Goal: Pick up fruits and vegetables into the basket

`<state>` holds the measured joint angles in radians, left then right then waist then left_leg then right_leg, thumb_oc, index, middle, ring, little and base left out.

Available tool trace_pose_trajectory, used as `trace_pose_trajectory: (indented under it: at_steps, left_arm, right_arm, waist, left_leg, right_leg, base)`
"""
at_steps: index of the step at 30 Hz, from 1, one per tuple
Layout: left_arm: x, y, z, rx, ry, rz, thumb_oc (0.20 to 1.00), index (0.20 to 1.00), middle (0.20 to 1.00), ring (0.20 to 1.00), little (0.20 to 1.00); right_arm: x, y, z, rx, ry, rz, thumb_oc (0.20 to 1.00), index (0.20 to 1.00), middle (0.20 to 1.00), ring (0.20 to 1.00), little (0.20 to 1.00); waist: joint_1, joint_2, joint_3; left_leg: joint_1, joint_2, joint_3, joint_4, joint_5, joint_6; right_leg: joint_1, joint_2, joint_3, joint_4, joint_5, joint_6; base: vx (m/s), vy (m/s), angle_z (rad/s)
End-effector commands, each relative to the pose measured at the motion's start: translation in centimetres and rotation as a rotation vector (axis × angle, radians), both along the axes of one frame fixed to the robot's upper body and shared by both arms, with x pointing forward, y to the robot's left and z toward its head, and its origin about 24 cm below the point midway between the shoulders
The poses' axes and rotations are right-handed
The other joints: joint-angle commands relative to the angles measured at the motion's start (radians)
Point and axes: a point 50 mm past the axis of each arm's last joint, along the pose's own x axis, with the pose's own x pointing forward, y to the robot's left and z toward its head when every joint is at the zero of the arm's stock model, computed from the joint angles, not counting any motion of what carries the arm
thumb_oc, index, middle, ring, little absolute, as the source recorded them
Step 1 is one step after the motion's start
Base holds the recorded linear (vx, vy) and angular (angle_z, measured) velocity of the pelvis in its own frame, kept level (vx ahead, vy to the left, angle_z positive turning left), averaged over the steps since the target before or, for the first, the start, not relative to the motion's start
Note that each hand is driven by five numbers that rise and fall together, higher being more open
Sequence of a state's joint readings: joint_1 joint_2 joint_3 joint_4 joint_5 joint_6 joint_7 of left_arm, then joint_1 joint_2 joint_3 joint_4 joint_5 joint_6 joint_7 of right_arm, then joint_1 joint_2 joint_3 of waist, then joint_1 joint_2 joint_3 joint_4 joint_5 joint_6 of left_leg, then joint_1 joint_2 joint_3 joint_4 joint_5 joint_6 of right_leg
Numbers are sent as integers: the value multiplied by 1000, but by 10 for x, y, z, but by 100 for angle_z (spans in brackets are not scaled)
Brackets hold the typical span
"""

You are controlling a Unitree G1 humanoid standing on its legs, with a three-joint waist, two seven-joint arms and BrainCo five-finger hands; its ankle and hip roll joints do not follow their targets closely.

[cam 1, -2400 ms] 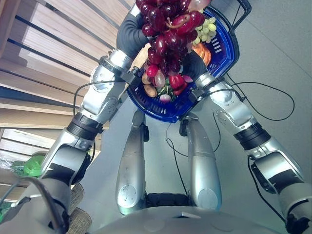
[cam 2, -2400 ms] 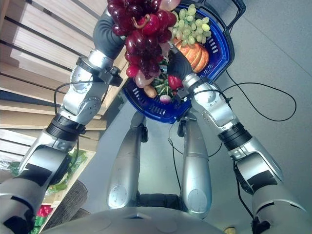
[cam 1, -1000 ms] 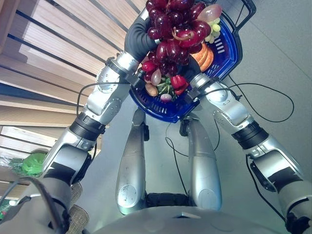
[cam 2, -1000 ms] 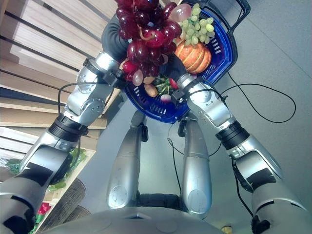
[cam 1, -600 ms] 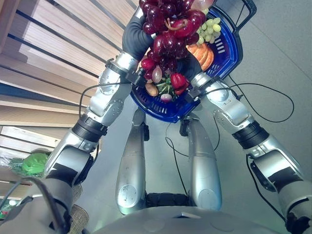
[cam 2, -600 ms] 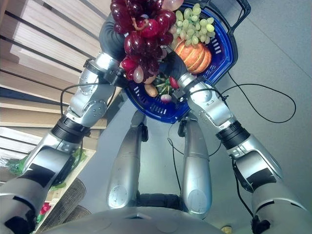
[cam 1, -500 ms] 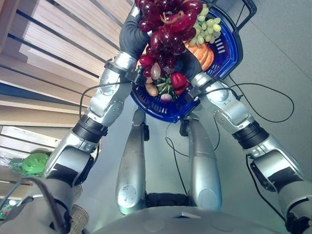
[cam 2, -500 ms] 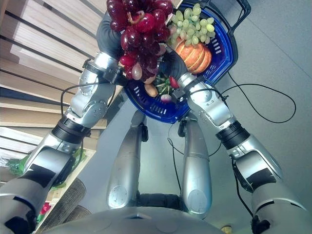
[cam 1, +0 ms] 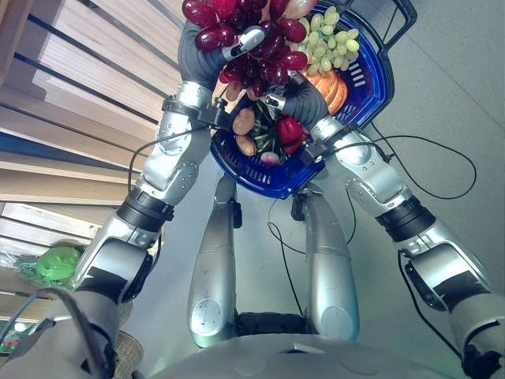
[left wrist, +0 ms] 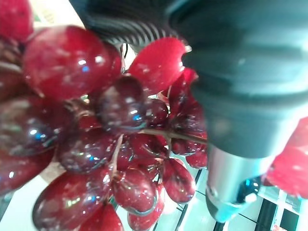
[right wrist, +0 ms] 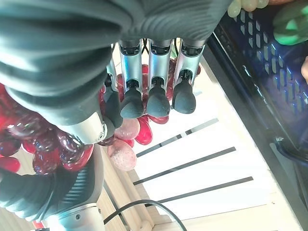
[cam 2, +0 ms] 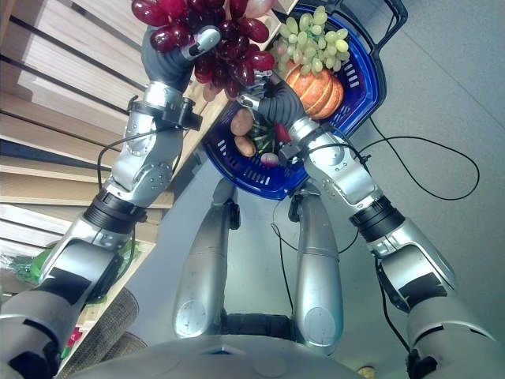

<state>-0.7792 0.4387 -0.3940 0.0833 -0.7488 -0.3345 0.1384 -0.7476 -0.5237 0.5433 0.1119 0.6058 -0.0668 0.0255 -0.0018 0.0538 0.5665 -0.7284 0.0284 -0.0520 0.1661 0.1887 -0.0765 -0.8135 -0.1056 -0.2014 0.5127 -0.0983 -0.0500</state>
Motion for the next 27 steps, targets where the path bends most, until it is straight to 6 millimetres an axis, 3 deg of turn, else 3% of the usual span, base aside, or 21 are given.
trace_pose_trajectory:
  at_steps: [1, 14, 19, 20, 21, 22, 27]
  left_arm:
    - [-21, -3, 22, -71, -157, -34, 1000, 1000, 1000, 1000, 1000]
    - [-15, 0, 19, -42, -130, 75, 1000, 1000, 1000, 1000, 1000]
    - [-17, 1, 20, -61, -141, 26, 1000, 1000, 1000, 1000, 1000]
    - [-19, 1, 22, -60, -168, 9, 896, 896, 896, 896, 896]
    - [-21, 0, 24, -55, -194, -11, 376, 376, 376, 376, 376]
    - [-24, 0, 24, -53, -217, -23, 200, 200, 200, 200, 200]
    - [-30, -3, 28, -61, -269, -63, 200, 200, 200, 200, 200]
  right_arm:
    - [-19, 18, 30, 119, -141, 109, 200, 200, 200, 200, 200]
    - [-20, 16, 30, 131, -147, 110, 200, 200, 200, 200, 200]
    - [-20, 16, 29, 127, -147, 110, 200, 200, 200, 200, 200]
    - [-20, 17, 29, 128, -148, 108, 200, 200, 200, 200, 200]
    - [-20, 16, 28, 129, -148, 107, 200, 200, 200, 200, 200]
    - [-20, 15, 28, 129, -148, 106, 200, 200, 200, 200, 200]
    - [-20, 15, 28, 130, -146, 99, 200, 200, 200, 200, 200]
  waist:
    - [14, -47, -47]
    - [13, -45, -47]
    - [12, -42, -47]
    - [12, -43, -47]
    - [13, -43, -47]
    - [12, -43, -47]
    - [10, -46, -47]
  left_leg:
    - [8, -70, 50, 93, -118, 38]
    - [2, -69, 54, 93, -116, 37]
    - [4, -68, 56, 93, -115, 36]
    - [7, -68, 59, 93, -118, 37]
    - [5, -68, 60, 95, -118, 37]
    - [1, -69, 57, 98, -119, 36]
    - [3, -67, 57, 94, -119, 36]
  right_leg:
    - [97, 14, 15, -225, 139, 128]
    - [91, 13, 14, -221, 137, 129]
    - [92, 12, 14, -221, 138, 131]
    - [93, 12, 14, -220, 136, 132]
    - [91, 10, 13, -218, 136, 132]
    - [89, 10, 14, -219, 138, 131]
    - [88, 16, 18, -218, 138, 130]
  base:
    - [0, 0, 0]
    - [0, 0, 0]
    - [0, 0, 0]
    - [0, 0, 0]
    - [0, 0, 0]
    - [0, 0, 0]
    - [0, 0, 0]
